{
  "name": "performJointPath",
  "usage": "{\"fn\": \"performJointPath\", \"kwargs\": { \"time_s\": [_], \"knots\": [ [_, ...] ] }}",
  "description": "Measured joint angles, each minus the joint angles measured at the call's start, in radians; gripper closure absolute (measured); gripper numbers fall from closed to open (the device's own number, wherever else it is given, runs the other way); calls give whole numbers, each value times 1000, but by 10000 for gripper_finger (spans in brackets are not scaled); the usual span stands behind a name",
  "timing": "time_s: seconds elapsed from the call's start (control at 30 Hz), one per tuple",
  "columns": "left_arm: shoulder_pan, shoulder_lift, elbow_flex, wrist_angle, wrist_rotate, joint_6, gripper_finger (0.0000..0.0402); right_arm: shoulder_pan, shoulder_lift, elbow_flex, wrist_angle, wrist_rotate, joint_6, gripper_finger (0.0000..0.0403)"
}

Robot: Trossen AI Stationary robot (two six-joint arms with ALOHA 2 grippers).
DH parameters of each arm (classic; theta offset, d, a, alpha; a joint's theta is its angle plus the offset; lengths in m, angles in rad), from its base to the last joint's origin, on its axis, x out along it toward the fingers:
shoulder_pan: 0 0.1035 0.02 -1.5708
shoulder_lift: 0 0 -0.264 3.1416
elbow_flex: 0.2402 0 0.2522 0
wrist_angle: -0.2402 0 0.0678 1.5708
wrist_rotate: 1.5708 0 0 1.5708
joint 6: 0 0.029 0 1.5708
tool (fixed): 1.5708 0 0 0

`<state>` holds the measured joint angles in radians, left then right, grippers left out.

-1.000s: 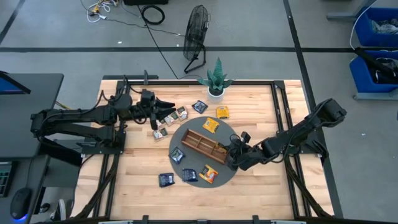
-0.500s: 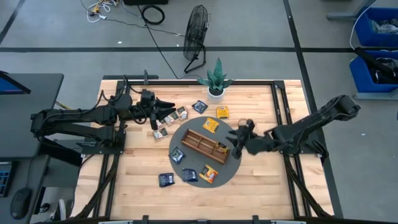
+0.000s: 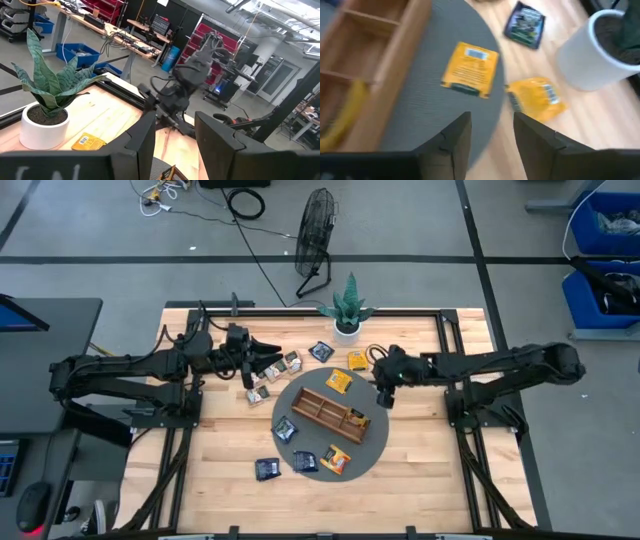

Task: Pick & Place Tea
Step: Put the yellow tea bag into the right section of the wooden organizer

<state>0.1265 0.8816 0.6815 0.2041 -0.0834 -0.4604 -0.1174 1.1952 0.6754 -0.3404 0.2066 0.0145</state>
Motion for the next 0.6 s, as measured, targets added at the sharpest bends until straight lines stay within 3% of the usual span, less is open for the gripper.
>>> {"fn": "performJointPath", "kwargs": {
  "time_s": [0.2, 0.43, 0.6],
  "knots": [
    [0, 0, 0, 0, 0, 0, 259, -116, 92, 0, 5, -92, -114, 220],
    [1, 0, 0, 0, 0, -1, 259, -175, 254, 55, 33, -91, -226, 157],
    [1, 0, 0, 0, -1, -2, 259, -200, 357, 109, 68, -92, -264, 144]
  ]
}}
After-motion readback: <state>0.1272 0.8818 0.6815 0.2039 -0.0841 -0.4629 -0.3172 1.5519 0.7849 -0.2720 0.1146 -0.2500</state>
